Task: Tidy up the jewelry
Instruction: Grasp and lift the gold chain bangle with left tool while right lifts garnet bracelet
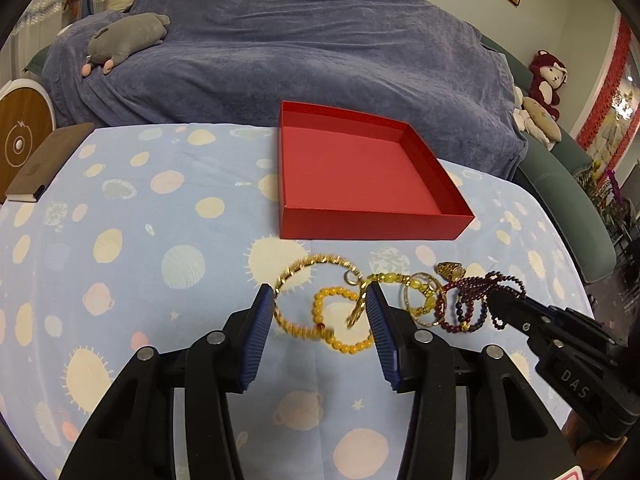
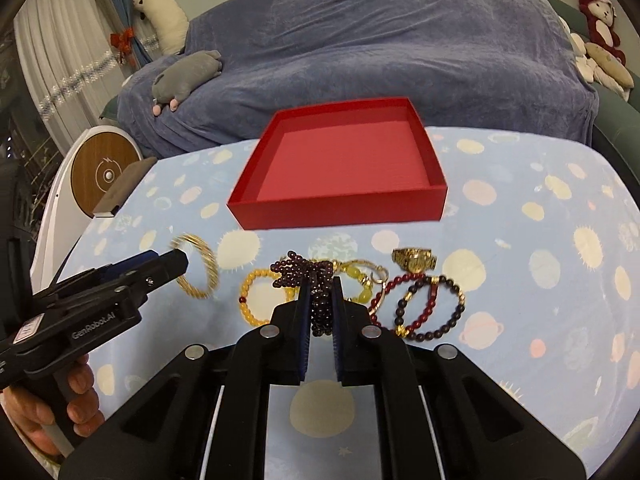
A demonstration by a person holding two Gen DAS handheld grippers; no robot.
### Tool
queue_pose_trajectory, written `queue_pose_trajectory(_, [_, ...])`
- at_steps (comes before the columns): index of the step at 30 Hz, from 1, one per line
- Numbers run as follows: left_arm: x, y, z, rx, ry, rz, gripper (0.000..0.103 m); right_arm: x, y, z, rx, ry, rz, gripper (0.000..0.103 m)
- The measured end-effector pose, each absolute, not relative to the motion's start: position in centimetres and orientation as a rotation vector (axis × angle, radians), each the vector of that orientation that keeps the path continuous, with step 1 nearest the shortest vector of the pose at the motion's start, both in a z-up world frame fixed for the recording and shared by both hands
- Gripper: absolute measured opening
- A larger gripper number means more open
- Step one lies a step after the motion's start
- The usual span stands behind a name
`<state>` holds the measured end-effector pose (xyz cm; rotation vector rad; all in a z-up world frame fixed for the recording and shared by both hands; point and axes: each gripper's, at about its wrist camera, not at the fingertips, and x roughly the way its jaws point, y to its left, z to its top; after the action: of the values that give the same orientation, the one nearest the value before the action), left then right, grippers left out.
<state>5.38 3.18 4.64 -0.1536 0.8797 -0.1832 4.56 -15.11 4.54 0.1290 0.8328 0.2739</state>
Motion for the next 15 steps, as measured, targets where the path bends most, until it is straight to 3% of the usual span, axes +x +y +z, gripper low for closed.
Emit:
queue_pose_trajectory(4, [7.7, 3.2, 6.2, -0.123, 0.851, -0.193, 0.043, 7.2, -16.7, 6.8, 0.164, 0.824, 0.302, 0.009])
queue_pose_trajectory(8, [11.1, 3.3, 7.2, -0.108, 0.847, -0.209, 0.033, 11.0, -17.8, 7.8, 0.152, 0.808, 0.277, 0.009])
queue_pose_trajectory(15, [11.7, 4.8, 5.0, -0.098, 0.884, -0.185, 0.04, 11.0, -19.4, 6.5, 0.182, 0.81, 0.245, 0.009])
